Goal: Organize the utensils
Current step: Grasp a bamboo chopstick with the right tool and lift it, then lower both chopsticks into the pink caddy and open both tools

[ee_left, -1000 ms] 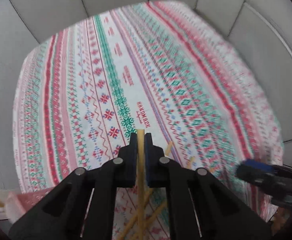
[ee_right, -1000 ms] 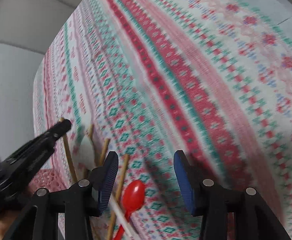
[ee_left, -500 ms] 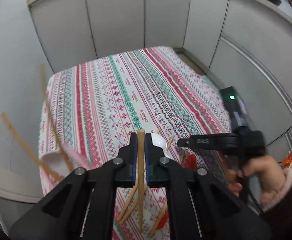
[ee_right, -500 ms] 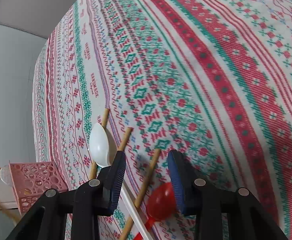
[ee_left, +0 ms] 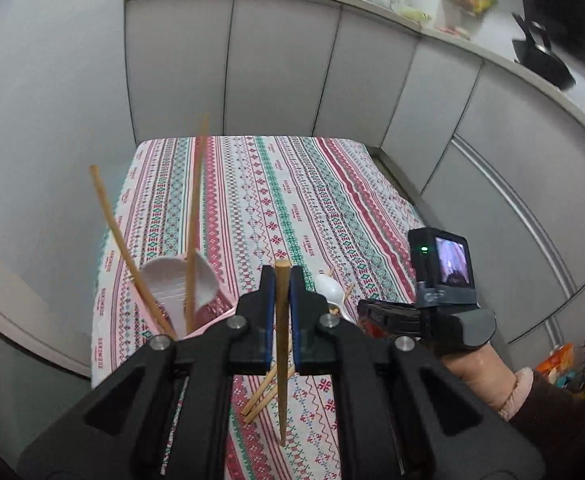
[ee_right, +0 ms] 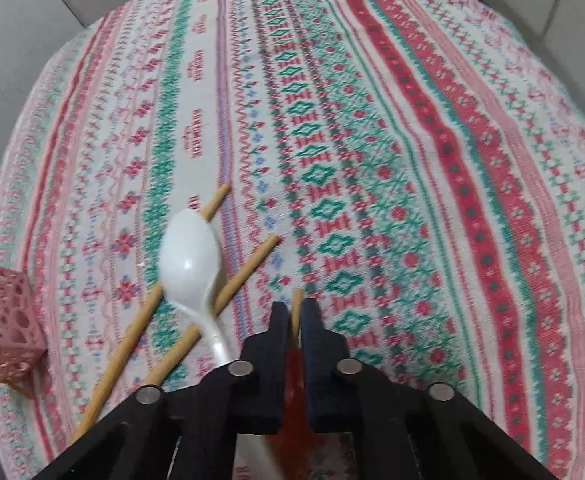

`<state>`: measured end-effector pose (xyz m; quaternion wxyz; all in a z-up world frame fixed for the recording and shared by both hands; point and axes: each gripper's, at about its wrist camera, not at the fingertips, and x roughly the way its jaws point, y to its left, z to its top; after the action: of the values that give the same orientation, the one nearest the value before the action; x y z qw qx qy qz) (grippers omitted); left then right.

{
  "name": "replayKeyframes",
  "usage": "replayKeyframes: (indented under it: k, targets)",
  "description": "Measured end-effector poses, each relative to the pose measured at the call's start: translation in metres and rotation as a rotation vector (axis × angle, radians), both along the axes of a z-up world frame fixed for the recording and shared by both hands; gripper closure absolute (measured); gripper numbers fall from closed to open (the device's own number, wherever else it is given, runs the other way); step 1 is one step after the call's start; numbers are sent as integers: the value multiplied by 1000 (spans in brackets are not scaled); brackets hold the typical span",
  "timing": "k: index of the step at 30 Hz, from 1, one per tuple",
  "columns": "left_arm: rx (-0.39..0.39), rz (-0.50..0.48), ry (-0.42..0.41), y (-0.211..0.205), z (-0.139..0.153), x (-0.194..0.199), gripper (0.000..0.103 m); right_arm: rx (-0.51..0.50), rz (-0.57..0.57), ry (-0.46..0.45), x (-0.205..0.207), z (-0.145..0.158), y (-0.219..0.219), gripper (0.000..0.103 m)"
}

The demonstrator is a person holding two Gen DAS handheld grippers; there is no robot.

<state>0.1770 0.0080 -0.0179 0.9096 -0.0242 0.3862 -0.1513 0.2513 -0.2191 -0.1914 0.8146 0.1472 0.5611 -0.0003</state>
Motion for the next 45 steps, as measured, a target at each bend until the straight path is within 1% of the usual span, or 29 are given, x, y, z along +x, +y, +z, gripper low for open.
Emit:
replayKeyframes:
  k: [1,3,6,8,13,17,20,22,26,29,31,33,36,40,45]
  targets:
    - [-10,7,0,5,1,0,95,-1,4,-16,-1,4,2,100]
    - [-19,17,-5,11,3,-2,95,25,23,-78,-6,23,2,100]
    - [-37,25,-13,18,7,-7,95,19,41,-161,-16,51,1,100]
    - [-45,28,-23,21,10,-10,95,19,41,-204,-20,64,0,100]
    - [-57,29,-64,25,22,-19,95,16,44,-312,-35,100,-4,100]
    - [-70,41,-103,31,35,-22,95,19,42,-415,-53,135,-4,100]
    - [-86,48,-144,35,48,-23,95,22,34,-504,-64,162,-4,100]
    - [-75,51,-185,35,58,-25,95,20,28,-573,-70,181,-3,100]
    - [-47,74,-295,39,78,-31,95,8,14,-703,-80,218,1,100]
    - [-22,97,-377,44,88,-35,95,3,11,-775,-85,238,6,100]
    - [-18,108,-421,48,93,-35,95,11,13,-799,-86,247,10,100]
    - [-34,122,-470,54,98,-36,95,33,13,-815,-84,255,14,100]
    - [-26,141,-509,58,98,-30,95,64,11,-825,-82,263,20,100]
    - [-22,173,-483,65,86,-16,95,100,14,-831,-82,270,28,100]
    - [-25,205,-475,74,71,-3,95,138,28,-837,-77,275,44,100]
